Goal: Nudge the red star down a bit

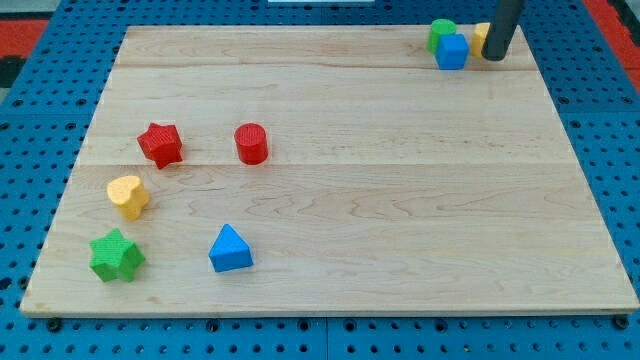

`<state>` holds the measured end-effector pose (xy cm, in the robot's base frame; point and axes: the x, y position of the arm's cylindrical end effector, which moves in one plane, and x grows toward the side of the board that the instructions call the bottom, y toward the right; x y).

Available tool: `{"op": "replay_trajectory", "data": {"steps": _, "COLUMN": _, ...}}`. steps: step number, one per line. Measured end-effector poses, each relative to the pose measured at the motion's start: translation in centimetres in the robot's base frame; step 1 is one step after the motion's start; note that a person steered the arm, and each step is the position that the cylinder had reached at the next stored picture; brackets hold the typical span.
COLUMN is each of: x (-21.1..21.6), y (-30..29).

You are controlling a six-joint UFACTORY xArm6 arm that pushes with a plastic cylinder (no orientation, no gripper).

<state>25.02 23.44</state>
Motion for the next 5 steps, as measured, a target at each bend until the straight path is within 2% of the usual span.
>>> {"op": "replay_trajectory", "data": {"steps": 1, "x": -0.1, "y": 0.0}}
{"op": "replay_trajectory", "data": {"steps": 2, "x": 2.0, "y": 0.1}}
{"op": "replay_trajectory", "data": {"steps": 3, "x": 5.2, "y": -3.4}}
{"op": "replay_trajectory", "data": {"steps": 4, "x": 6.8, "y": -11.8}}
{"op": "replay_trajectory", "data": {"steps": 5, "x": 5.9, "y": -21.0}}
